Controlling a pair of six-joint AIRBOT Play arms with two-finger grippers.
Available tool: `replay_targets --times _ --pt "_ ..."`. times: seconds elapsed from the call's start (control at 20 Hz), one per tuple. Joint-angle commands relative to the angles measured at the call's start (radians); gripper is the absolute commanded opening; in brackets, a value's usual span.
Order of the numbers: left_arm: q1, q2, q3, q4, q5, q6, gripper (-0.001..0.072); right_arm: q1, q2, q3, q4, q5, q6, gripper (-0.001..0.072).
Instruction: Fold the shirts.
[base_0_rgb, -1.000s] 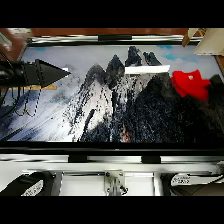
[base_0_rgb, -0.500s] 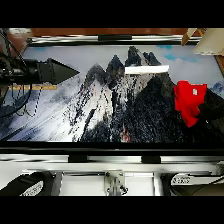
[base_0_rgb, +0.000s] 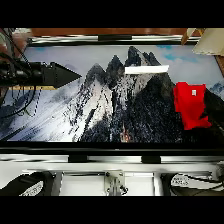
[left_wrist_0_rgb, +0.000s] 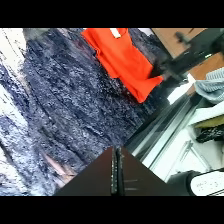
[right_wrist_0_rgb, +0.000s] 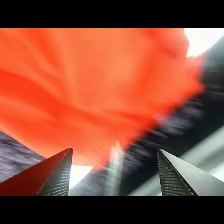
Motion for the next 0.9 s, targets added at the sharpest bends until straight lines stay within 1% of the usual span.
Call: replay_targets --times 0.0,0.05,0.1,0.2,0.25,0.3,0.35,0.4,0.45,0.5,0.55,0.6,0.65,0.85 --pt "0.008 -0.017 0.000 0.064 0.006 0.010 0.0033 0.001 0.124 0.151 -0.257 -0.107 -0.022 0.0630" --pt "0.012 -0.029 0.000 0.093 0.027 0.006 0.0033 0.005 0.159 0.211 -0.222 -0.055 -0.040 0.0629" --pt "0.012 -0.045 0.000 0.140 0.063 -0.008 0.0032 0.022 0.199 0.263 -0.147 0.041 -0.085 0.0629" --pt "0.002 -0.093 0.005 0.314 0.107 -0.045 0.0031 0.122 0.277 0.294 0.023 0.243 -0.174 0.0628" --pt "-0.010 -0.126 0.016 0.455 0.082 -0.129 0.0031 0.201 0.302 0.294 0.075 0.295 -0.198 0.0628" --pt "-0.023 -0.169 0.041 0.640 -0.005 -0.264 0.0031 0.304 0.309 0.294 0.079 0.301 -0.201 0.0628" --pt "-0.037 -0.217 0.072 0.802 -0.123 -0.336 0.0032 0.407 0.299 0.294 0.047 0.267 -0.212 0.0626" --pt "-0.049 -0.254 0.098 0.914 -0.219 -0.340 0.0034 0.515 0.270 0.294 -0.016 0.212 -0.185 0.0553" --pt "-0.055 -0.284 0.114 0.993 -0.285 -0.340 0.0110 0.596 0.228 0.294 -0.047 0.140 -0.129 0.0430" --pt "-0.056 -0.306 0.120 1.038 -0.326 -0.340 0.0408 0.653 0.179 0.294 -0.027 0.075 -0.105 0.0457" --pt "-0.054 -0.317 0.118 1.040 -0.334 -0.340 0.0662 0.702 0.124 0.294 0.031 0.013 -0.111 0.0456" --pt "-0.053 -0.324 0.118 1.040 -0.332 -0.340 0.0678 0.739 0.078 0.294 0.082 -0.031 -0.132 0.0457" --pt "-0.057 -0.326 0.117 1.040 -0.323 -0.343 0.0678 0.769 0.046 0.294 0.108 -0.058 -0.141 0.0457" --pt "-0.057 -0.326 0.118 1.040 -0.315 -0.343 0.0668 0.839 0.017 0.294 0.101 -0.059 -0.142 0.0456"
